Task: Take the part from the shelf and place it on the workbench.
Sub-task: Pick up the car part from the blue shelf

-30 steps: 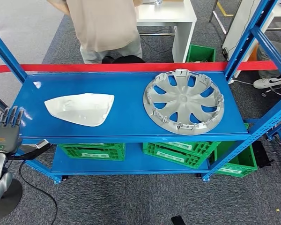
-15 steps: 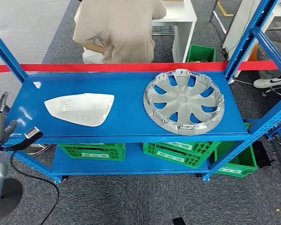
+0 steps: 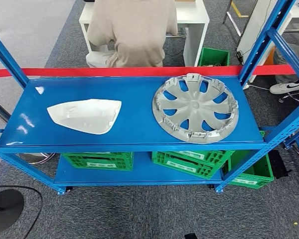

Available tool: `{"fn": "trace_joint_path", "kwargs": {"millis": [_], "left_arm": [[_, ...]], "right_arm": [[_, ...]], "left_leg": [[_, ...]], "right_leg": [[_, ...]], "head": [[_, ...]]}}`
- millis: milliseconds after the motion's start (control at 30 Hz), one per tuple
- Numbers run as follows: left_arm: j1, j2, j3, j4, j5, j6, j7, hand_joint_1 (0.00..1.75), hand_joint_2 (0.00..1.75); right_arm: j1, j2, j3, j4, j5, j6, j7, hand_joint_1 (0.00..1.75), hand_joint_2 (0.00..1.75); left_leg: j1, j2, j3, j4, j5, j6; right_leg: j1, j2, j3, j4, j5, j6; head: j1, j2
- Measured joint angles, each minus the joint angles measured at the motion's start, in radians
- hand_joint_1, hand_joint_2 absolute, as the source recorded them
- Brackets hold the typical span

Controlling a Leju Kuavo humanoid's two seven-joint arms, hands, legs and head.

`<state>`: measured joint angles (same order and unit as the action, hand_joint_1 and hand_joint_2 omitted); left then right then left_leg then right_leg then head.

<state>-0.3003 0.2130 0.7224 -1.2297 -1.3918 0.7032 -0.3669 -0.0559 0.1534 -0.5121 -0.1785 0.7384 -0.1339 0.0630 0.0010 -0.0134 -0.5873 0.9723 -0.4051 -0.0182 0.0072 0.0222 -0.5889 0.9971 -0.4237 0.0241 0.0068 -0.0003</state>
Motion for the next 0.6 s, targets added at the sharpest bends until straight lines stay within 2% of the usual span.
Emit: {"fn": "trace_joint_path", "kwargs": {"millis": [167, 367, 500, 600], "left_arm": [[0.000, 0.026, 0.058, 0.018, -0.004, 0.000, 0.017, 0.00, 1.75], [-0.008, 0.091, 0.073, 0.121, -0.029, -0.001, 0.104, 0.00, 1.75], [-0.020, 0.125, 0.078, 0.202, -0.021, -0.001, 0.105, 0.00, 1.75], [-0.031, 0.131, 0.079, 0.240, -0.004, -0.001, 0.092, 0.00, 1.75]], "right_arm": [[0.000, 0.001, -0.001, 0.000, 0.009, 0.000, 0.002, 0.00, 0.00], [-0.001, 0.002, -0.004, 0.000, 0.033, 0.004, 0.004, 0.00, 0.00], [-0.003, 0.003, -0.004, 0.000, 0.036, 0.007, 0.002, 0.00, 0.00], [-0.005, 0.003, -0.004, 0.000, 0.032, 0.007, 0.002, 0.00, 0.00]], "left_leg": [[0.000, 0.000, 0.000, 0.000, -0.001, 0.000], [0.000, 0.000, 0.001, 0.000, -0.001, -0.001], [0.000, 0.000, 0.001, 0.000, -0.002, -0.001], [0.000, 0.000, 0.001, 0.000, -0.002, -0.001]], "right_leg": [[0.000, 0.000, 0.001, 0.000, -0.001, 0.000], [0.000, -0.001, 0.001, 0.000, -0.001, -0.001], [0.000, -0.001, 0.001, 0.000, -0.001, -0.001], [0.000, -0.001, 0.001, 0.000, -0.001, -0.001]], "head": [[0.000, 0.000], [0.000, 0.000], [0.000, 0.000], [0.000, 0.000]]}}
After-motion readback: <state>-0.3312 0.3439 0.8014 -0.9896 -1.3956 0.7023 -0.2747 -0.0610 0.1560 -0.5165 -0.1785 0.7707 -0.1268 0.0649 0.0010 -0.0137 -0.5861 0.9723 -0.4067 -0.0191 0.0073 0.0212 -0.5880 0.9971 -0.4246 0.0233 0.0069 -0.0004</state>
